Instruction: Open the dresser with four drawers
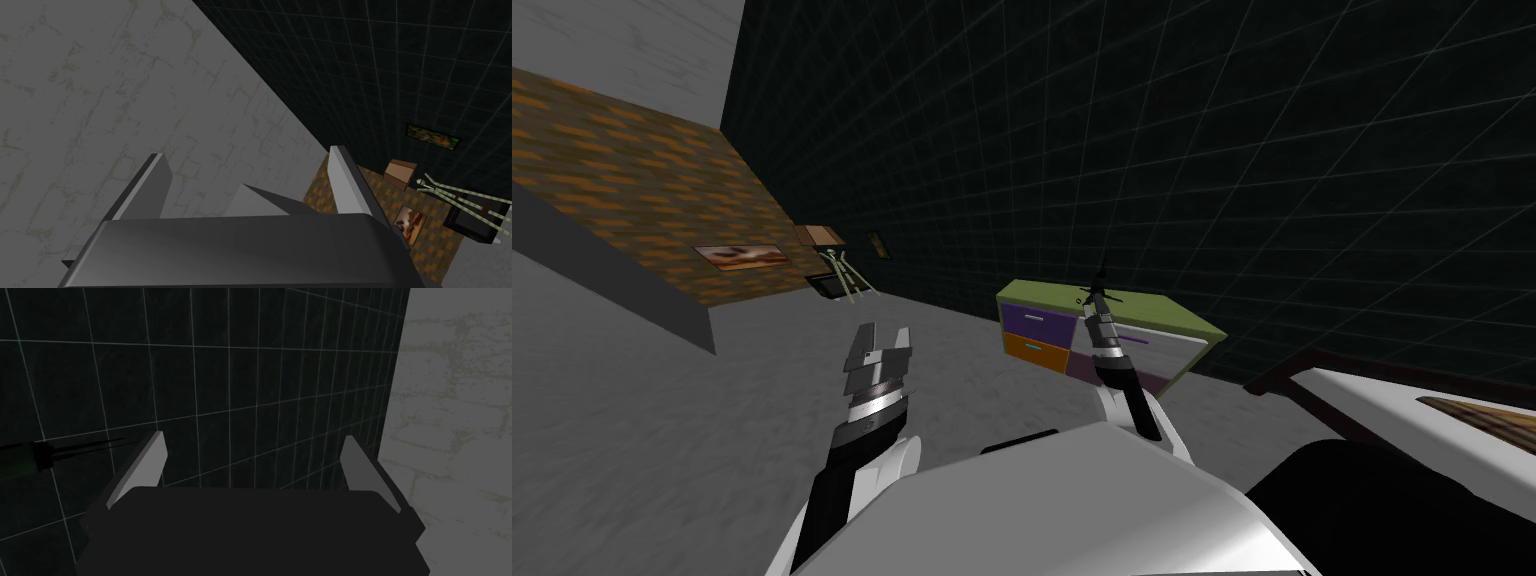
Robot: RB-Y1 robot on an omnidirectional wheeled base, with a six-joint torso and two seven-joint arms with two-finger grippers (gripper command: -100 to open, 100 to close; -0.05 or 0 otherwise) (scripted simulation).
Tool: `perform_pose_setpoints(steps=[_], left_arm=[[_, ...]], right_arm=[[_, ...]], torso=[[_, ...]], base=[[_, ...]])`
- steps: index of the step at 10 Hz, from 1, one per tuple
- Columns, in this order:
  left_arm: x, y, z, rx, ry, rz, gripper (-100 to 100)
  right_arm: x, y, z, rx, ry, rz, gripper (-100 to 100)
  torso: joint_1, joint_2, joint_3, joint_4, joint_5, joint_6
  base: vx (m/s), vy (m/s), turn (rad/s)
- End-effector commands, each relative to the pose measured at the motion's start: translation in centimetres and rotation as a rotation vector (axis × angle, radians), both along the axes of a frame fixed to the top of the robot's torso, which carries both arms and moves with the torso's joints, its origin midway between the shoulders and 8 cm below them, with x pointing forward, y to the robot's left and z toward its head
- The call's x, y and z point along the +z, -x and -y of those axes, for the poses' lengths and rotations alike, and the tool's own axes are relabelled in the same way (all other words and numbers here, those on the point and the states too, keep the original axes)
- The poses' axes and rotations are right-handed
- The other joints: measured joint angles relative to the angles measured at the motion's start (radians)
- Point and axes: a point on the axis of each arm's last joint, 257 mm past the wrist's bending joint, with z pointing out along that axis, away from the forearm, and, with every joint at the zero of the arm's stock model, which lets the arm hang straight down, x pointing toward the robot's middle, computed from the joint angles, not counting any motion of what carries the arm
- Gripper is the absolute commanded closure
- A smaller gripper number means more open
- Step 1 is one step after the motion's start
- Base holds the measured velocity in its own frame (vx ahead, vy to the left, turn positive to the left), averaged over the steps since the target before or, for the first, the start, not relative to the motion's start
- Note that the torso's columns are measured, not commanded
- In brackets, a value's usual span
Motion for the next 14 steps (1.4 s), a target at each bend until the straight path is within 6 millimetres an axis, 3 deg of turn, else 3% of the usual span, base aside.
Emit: perform_pose_setpoints(steps=[1,9,10,11,14], left_arm=[[0.0,0.0,0.0,0.0,0.0,0.0,0],[0.0,0.0,0.0,0.0,0.0,0.0,0],[0.0,0.0,0.0,0.0,0.0,0.0,0],[0.0,0.0,0.0,0.0,0.0,0.0,0],[0.0,0.0,0.0,0.0,0.0,0.0,0]], right_arm=[[0.0,0.0,0.0,0.0,0.0,0.0,0],[0.0,0.0,0.0,0.0,0.0,0.0,0],[-0.5,-0.5,-0.4,0.007,0.052,-0.024,-100],[-0.9,-0.9,-0.6,0.008,0.092,-0.045,-100],[-3.2,-2.6,-0.9,-0.021,0.221,-0.13,-100]], torso=[[0.0,0.04,-0.082,0.041,0.0,0.0],[0.0,0.618,-1.234,0.617,0.0,0.0],[0.0,0.691,-1.382,0.691,0.0,0.0],[0.0,0.725,-1.451,0.724,0.0,0.0],[0.0,0.737,-1.477,0.737,0.0,0.0]], base=[[0.0,0.0,0.0],[0.0,0.0,0.0],[0.014,0.004,0.026],[0.017,0.008,0.046],[0.033,0.014,0.069]])
